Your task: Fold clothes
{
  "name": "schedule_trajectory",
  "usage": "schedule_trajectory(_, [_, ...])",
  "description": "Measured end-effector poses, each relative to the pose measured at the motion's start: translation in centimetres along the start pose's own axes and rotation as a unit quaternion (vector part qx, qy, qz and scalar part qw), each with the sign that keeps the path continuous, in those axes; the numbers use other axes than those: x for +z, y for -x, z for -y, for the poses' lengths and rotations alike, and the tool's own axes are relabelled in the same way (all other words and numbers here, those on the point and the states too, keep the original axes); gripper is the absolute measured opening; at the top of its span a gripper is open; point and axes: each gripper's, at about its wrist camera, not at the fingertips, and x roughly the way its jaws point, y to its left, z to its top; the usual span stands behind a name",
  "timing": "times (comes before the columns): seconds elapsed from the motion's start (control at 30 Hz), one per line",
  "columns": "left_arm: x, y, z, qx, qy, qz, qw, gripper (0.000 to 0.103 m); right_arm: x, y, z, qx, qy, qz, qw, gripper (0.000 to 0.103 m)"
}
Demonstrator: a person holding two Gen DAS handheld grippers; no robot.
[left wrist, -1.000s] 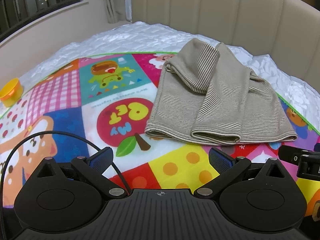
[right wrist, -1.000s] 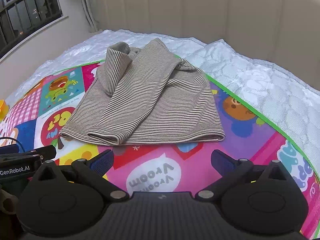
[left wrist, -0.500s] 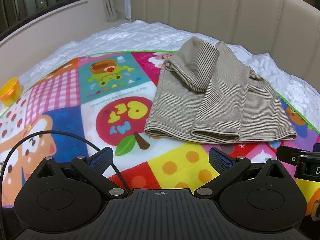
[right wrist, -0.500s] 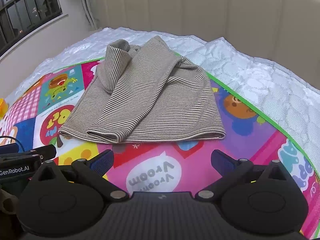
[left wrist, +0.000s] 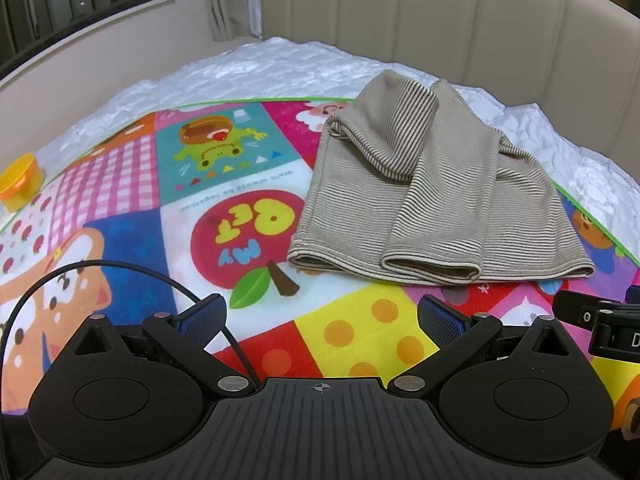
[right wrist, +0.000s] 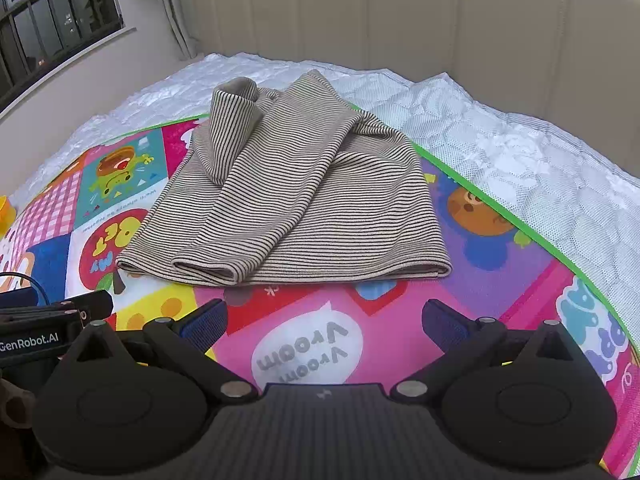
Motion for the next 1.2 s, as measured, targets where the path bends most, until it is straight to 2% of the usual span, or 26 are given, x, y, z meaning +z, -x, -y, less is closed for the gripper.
schedule_trajectory(1.0, [0.13,-0.15,-0.12,-0.002,0.001,-0.004,1.0000,0.103,-0.08,0.01,-0.07,0.000,0.000,0.000,1.000,0.103])
schedule_trajectory(1.2, [0.58,-0.33,-0.58,-0.014,0.012,-0.013,0.9997,0.103,-0.03,0.21,-0.05,0.000,-0.004,0.003,1.000,0.103])
